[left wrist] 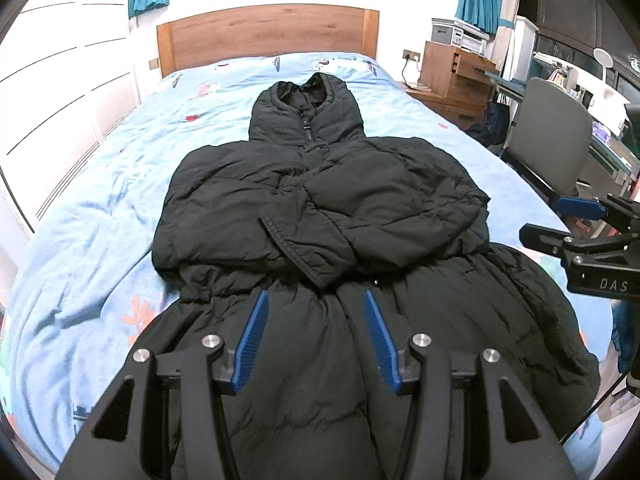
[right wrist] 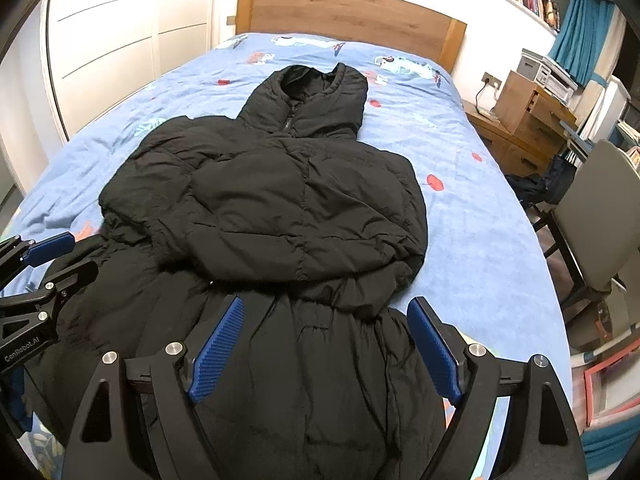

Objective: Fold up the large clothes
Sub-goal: 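Grasp the jacket hem with both grippers and lift it toward the hood, then carry the held hem over the body onto the hood with both grippers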

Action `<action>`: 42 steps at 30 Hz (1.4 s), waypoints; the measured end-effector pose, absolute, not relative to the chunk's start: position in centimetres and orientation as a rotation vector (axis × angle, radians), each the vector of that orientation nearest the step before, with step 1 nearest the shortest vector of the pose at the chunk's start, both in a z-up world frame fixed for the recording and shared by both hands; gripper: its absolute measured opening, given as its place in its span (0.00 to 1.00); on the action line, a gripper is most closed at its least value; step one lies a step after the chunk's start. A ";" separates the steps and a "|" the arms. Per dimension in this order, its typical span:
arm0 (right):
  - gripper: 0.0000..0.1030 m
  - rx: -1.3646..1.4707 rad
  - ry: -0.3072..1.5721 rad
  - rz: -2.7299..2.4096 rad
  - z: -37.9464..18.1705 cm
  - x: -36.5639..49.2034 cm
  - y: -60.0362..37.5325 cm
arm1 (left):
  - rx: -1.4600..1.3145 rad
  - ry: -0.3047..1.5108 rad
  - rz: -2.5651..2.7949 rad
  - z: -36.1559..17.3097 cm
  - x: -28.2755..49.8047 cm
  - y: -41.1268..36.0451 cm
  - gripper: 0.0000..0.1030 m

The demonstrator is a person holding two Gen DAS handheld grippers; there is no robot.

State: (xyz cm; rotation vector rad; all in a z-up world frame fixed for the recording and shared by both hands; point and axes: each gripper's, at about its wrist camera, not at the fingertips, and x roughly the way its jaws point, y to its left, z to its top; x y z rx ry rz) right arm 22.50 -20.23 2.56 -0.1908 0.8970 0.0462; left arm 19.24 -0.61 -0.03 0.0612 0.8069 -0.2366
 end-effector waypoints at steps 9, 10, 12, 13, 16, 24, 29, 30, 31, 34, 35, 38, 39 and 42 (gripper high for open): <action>0.84 -0.149 0.880 0.038 4.4 22.5 -22.1 | 0.047 0.835 -0.198 1.5 21.0 3.5 0.47; 0.84 -0.142 0.875 0.034 4.7 23.1 -22.6 | 0.049 0.836 -0.191 1.8 21.8 4.1 0.47; 0.85 -0.135 0.863 0.026 5.5 24.3 -23.5 | 0.059 0.829 -0.177 2.7 23.6 5.3 0.47; 0.85 -0.127 0.857 0.024 5.9 25.1 -23.9 | 0.062 0.826 -0.171 3.1 24.7 5.8 0.47; 0.86 -0.095 0.841 0.025 7.0 28.2 -25.2 | 0.058 0.823 -0.175 4.3 28.6 7.1 0.47; 0.91 0.008 0.788 0.108 9.1 41.7 -27.7 | -0.017 0.855 -0.252 6.2 43.7 9.0 0.47; 0.96 0.070 0.767 0.128 8.3 52.4 -29.0 | -0.027 0.851 -0.258 5.6 55.2 7.0 0.54; 0.96 0.086 0.764 0.121 7.6 55.0 -29.2 | -0.038 0.853 -0.252 5.2 57.5 6.4 0.54; 0.96 0.101 0.767 0.110 6.9 57.0 -29.4 | -0.045 0.853 -0.245 4.8 59.3 5.9 0.54; 0.97 0.161 0.782 0.102 4.5 62.3 -29.3 | -0.071 0.864 -0.238 3.6 64.8 4.1 0.54; 0.97 0.175 0.791 0.105 3.8 63.9 -29.0 | -0.076 0.873 -0.240 3.2 66.5 3.4 0.54; 0.99 0.193 0.824 0.125 1.4 68.2 -28.0 | -0.072 0.897 -0.232 1.7 70.8 1.6 0.54; 0.99 0.193 0.830 0.134 0.7 69.7 -27.5 | -0.064 0.899 -0.233 1.3 72.0 1.0 0.54; 0.99 0.194 0.849 0.167 -1.1 73.3 -26.2 | -0.048 0.911 -0.223 -0.8 75.1 -0.9 0.54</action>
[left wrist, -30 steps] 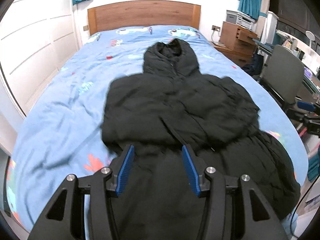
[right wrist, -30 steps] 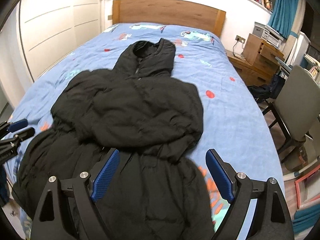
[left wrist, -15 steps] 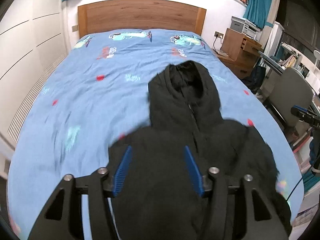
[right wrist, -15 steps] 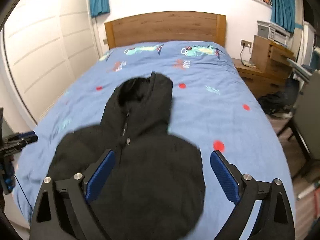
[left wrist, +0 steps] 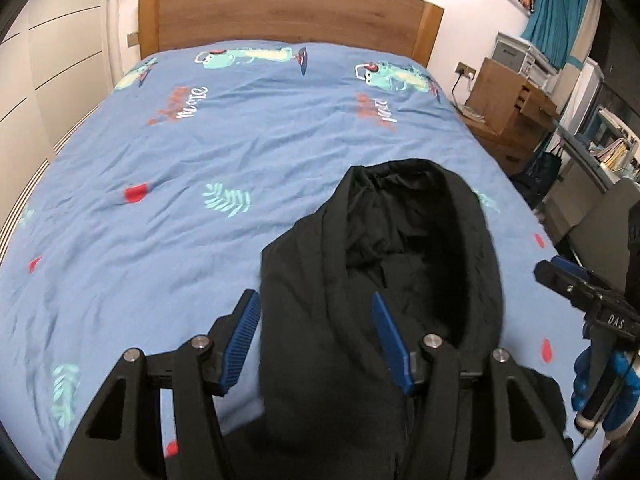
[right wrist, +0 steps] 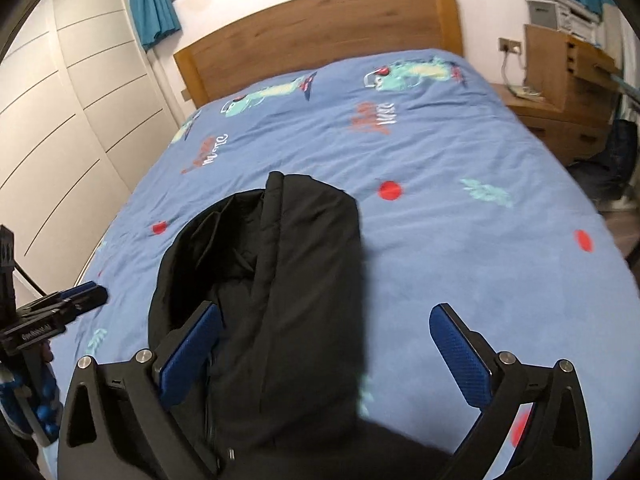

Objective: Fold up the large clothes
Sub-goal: 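Carry the held hem over the body onto the hood with both grippers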

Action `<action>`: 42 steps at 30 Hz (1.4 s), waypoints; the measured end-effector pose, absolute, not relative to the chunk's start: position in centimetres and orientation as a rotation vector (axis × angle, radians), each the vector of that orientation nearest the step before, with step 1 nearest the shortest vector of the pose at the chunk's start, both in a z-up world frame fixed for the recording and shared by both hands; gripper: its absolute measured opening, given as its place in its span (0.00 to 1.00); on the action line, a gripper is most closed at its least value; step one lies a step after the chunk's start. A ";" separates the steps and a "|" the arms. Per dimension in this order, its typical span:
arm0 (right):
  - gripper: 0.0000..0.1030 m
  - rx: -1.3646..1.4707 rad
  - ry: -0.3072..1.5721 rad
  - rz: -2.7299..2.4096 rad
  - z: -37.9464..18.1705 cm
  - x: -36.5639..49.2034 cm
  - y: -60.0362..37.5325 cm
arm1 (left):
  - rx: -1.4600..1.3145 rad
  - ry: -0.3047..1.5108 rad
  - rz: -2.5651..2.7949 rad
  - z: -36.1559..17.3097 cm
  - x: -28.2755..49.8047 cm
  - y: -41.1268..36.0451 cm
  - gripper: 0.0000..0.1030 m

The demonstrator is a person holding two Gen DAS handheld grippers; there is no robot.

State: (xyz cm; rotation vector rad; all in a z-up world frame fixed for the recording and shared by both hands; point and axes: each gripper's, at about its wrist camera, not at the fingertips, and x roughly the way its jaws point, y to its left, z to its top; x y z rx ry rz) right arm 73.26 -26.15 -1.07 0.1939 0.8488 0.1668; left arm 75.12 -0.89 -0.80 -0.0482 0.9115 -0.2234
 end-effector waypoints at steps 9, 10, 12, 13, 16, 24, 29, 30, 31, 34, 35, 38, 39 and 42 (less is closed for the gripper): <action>1.00 0.066 0.880 0.096 -4.9 79.1 -22.9 | 0.009 0.956 -0.161 -6.2 79.3 -2.8 0.54; 1.00 0.074 0.896 0.096 -5.3 79.6 -22.9 | 0.015 0.961 -0.153 -6.6 79.5 -3.0 0.54; 1.00 0.095 0.936 0.095 -6.3 80.5 -22.8 | 0.023 0.963 -0.141 -7.3 79.7 -3.1 0.45; 0.94 0.109 0.945 0.108 -6.5 80.5 -22.8 | 0.016 0.969 -0.152 -7.5 79.7 -3.1 0.17; 0.14 0.146 1.000 0.163 -7.3 80.5 -22.9 | 0.006 0.981 -0.164 -7.8 79.2 -2.9 0.07; 0.10 0.137 0.887 0.287 -1.1 72.9 -23.1 | -0.035 0.899 -0.187 -2.3 71.9 -1.0 0.05; 0.10 0.073 0.801 0.383 4.8 63.6 -21.9 | -0.106 0.829 -0.206 2.5 63.0 1.6 0.05; 0.10 0.055 0.779 0.406 5.9 60.7 -21.7 | -0.116 0.819 -0.212 3.1 61.2 2.3 0.05; 0.10 0.044 0.764 0.418 6.4 58.7 -21.5 | -0.127 0.811 -0.214 3.6 59.1 3.0 0.05; 0.10 0.031 0.709 0.457 7.4 51.8 -21.4 | -0.182 0.793 -0.251 4.3 52.7 5.2 0.05; 0.10 0.036 0.690 0.463 7.5 49.7 -21.5 | -0.192 0.784 -0.269 4.2 50.6 5.8 0.05; 0.12 0.074 0.655 0.481 6.5 44.0 -22.4 | -0.199 0.775 -0.294 2.7 45.3 7.1 0.06; 0.14 0.071 0.654 0.475 5.8 42.3 -22.6 | -0.216 0.777 -0.300 1.6 43.4 7.6 0.06; 0.16 0.120 0.682 0.459 2.9 39.4 -23.3 | -0.262 0.800 -0.302 -1.6 40.4 8.7 0.06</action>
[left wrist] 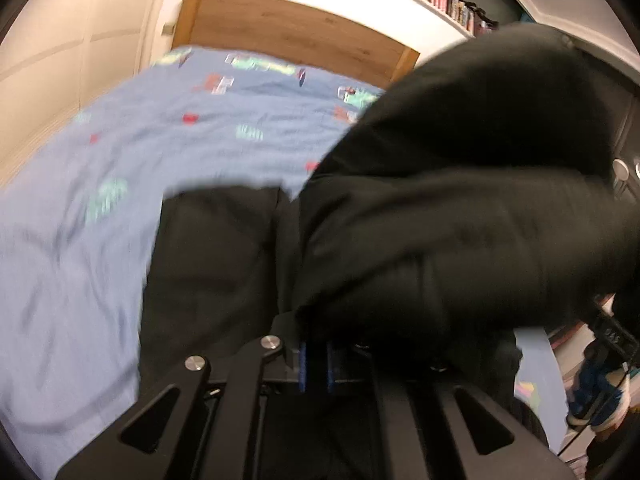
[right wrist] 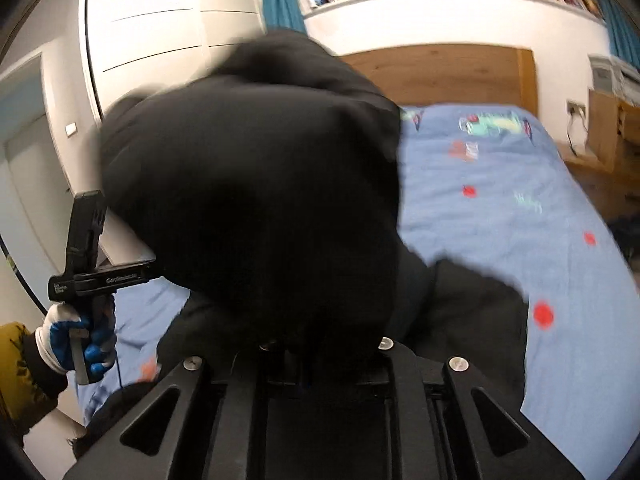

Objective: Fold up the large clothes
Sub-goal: 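Carry the held hem over the body onto the hood with both grippers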

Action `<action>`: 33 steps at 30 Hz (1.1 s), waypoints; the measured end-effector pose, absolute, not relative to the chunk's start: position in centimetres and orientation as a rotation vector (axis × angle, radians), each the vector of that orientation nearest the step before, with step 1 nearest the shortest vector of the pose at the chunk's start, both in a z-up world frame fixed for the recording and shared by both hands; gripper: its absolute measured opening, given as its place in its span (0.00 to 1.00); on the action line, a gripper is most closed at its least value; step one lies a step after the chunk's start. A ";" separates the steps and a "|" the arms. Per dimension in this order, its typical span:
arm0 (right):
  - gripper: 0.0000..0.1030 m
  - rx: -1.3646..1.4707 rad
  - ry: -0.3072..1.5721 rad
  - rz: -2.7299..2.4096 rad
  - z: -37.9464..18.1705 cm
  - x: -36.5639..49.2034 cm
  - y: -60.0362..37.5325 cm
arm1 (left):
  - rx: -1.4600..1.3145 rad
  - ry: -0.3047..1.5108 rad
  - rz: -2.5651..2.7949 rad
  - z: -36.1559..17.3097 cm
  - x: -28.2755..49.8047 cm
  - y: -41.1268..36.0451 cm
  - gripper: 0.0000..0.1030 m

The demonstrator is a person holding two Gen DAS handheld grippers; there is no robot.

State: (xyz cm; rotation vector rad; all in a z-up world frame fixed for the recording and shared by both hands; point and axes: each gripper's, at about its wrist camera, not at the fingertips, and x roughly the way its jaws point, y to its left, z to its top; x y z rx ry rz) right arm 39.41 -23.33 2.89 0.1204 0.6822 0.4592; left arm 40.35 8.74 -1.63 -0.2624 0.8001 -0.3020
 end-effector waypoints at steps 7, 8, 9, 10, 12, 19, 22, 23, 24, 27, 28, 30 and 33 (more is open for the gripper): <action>0.21 0.137 0.821 0.385 -6.1 37.3 -23.7 | -0.259 0.888 -0.262 -8.2 37.9 8.1 0.08; 0.21 0.131 0.827 0.377 -6.8 37.3 -23.7 | -0.245 0.890 -0.258 -8.4 37.8 8.0 0.09; 0.22 0.128 0.827 0.374 -7.3 37.3 -23.7 | -0.240 0.888 -0.258 -8.4 37.8 8.0 0.09; 0.23 0.134 0.825 0.372 -7.5 37.4 -23.9 | -0.243 0.888 -0.261 -8.3 37.8 8.0 0.10; 0.28 0.141 0.817 0.367 -7.3 37.6 -23.9 | -0.244 0.888 -0.269 -7.9 37.3 8.3 0.15; 0.67 0.053 0.818 0.335 -6.9 35.8 -23.3 | -0.207 0.883 -0.261 -6.8 33.3 9.5 0.35; 0.67 0.038 0.841 0.311 -6.8 34.7 -24.2 | -0.197 0.876 -0.256 -5.5 31.3 10.4 0.35; 0.67 0.036 0.844 0.300 -6.6 34.4 -24.5 | -0.202 0.873 -0.252 -5.0 30.9 10.9 0.35; 0.67 0.036 0.847 0.280 -6.0 33.3 -25.6 | -0.207 0.865 -0.246 -4.2 30.4 11.5 0.35; 0.67 0.045 0.831 0.230 -4.3 32.3 -27.3 | -0.218 0.826 -0.239 -1.4 30.4 12.6 0.35; 0.67 0.048 0.817 0.224 -3.4 31.8 -27.4 | -0.228 0.815 -0.240 -0.5 30.7 12.9 0.36; 0.67 0.046 0.789 0.213 -1.5 32.4 -27.6 | -0.235 0.801 -0.248 1.0 31.3 13.2 0.36; 0.67 0.036 0.745 0.232 1.4 34.4 -26.3 | -0.226 0.779 -0.274 3.1 34.4 11.5 0.36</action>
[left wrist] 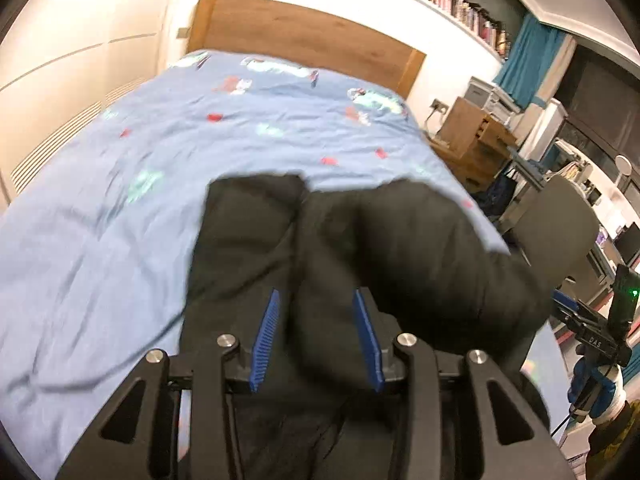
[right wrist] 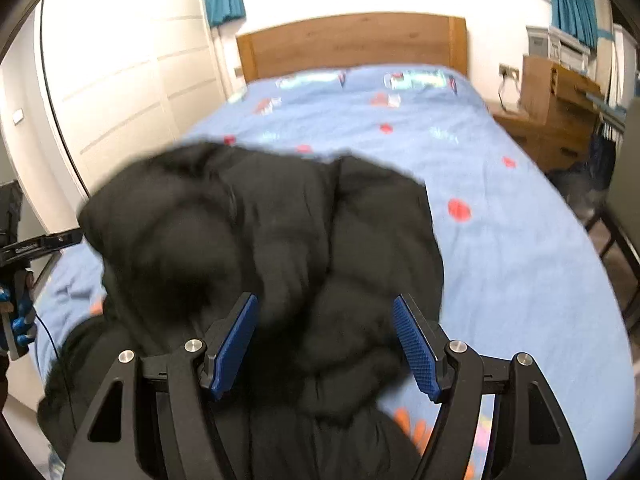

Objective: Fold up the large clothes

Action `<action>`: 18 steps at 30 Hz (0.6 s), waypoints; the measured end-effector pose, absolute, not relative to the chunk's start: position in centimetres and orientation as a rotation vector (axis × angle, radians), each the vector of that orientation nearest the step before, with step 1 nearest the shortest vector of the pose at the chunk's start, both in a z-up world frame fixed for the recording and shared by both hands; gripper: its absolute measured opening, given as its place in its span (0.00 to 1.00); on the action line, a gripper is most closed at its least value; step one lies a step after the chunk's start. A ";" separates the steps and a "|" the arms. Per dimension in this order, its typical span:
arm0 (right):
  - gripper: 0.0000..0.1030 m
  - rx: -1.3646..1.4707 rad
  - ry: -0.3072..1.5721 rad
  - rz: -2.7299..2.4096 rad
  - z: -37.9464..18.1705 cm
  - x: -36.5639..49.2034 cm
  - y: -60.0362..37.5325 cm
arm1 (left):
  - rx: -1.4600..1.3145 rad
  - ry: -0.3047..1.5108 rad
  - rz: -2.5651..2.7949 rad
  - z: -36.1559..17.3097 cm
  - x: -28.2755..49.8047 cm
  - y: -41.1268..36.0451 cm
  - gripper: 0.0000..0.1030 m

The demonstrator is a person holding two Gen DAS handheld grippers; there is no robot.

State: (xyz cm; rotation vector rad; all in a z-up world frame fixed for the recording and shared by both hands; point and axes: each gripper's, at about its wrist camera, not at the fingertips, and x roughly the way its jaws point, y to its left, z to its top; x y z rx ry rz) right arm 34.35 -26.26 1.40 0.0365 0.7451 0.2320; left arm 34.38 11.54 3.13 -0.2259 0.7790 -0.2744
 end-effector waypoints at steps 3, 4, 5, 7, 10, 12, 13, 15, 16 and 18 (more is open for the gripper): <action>0.67 0.035 0.720 0.267 3.2 37.0 -24.2 | -0.213 0.759 -0.307 4.9 37.0 9.2 0.36; 0.67 0.030 0.714 0.277 3.5 37.4 -23.8 | -0.212 0.756 -0.318 5.3 37.8 8.2 0.36; 0.67 0.017 0.709 0.288 3.7 38.2 -22.9 | -0.209 0.752 -0.330 5.5 38.6 7.3 0.36; 0.67 -0.008 0.708 0.316 3.8 39.6 -21.2 | -0.200 0.753 -0.357 5.5 40.1 5.6 0.36; 0.67 -0.027 0.726 0.347 3.1 40.8 -19.7 | -0.181 0.767 -0.391 4.9 41.1 3.5 0.36; 0.67 -0.046 0.747 0.360 2.1 41.0 -19.0 | -0.144 0.793 -0.396 3.9 41.6 2.1 0.36; 0.67 -0.049 0.760 0.367 1.5 40.8 -18.8 | -0.128 0.813 -0.397 3.1 41.5 1.7 0.36; 0.67 -0.066 0.800 0.380 -0.2 40.0 -18.3 | -0.105 0.865 -0.396 0.7 40.4 1.2 0.36; 0.67 -0.077 0.818 0.383 -0.9 39.6 -18.1 | -0.095 0.886 -0.391 -0.5 39.7 1.2 0.36; 0.67 -0.102 0.861 0.395 -3.1 38.2 -17.6 | -0.075 0.931 -0.383 -3.5 37.8 1.3 0.36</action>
